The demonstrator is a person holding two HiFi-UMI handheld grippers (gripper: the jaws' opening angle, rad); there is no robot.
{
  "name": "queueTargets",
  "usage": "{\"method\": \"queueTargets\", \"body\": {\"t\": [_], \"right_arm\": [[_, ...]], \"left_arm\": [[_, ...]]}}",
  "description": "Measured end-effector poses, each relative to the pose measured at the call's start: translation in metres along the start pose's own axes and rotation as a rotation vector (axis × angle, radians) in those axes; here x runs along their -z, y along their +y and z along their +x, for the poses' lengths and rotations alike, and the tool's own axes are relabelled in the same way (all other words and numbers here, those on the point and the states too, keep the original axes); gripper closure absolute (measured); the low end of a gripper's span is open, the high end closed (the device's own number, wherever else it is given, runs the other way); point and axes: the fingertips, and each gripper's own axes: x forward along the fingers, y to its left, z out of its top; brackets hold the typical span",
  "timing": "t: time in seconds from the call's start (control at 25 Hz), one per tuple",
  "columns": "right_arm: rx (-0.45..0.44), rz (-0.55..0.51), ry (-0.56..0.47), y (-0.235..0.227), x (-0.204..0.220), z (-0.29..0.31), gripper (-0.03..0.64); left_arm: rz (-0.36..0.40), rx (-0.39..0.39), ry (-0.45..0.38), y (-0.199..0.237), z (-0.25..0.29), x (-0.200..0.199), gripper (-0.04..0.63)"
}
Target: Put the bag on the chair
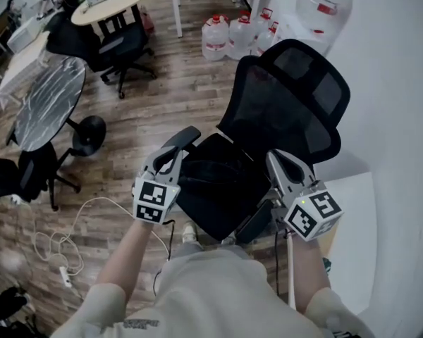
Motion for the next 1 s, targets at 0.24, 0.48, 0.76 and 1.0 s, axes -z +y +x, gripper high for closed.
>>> {"method": "queueTargets", "body": {"t": [0.24, 0.48, 0.76, 1.0], "right_arm": [[0.014, -0.113, -0.111, 0.024, -0.056, -0.028, 0.592], [0.059, -0.201, -0.189, 0.036, -0.085, -0.047, 0.595], [0.042, -0.229, -0.244, 0.055, -0.103, -0.063, 0.595], [-0.002, -0.189, -0.254, 0.074, -0.107, -0.072, 0.595]], "left_arm": [[0.076, 0.019, -0.129, -0.006, -0.047, -0.069, 0.561], [0.052, 0.03, -0.243, -0.012, -0.079, -0.12, 0.561], [-0.019, 0.007, -0.279, -0.007, -0.103, -0.135, 0.561], [-0.037, 0.023, -0.277, -0.008, -0.116, -0.13, 0.561]]}}
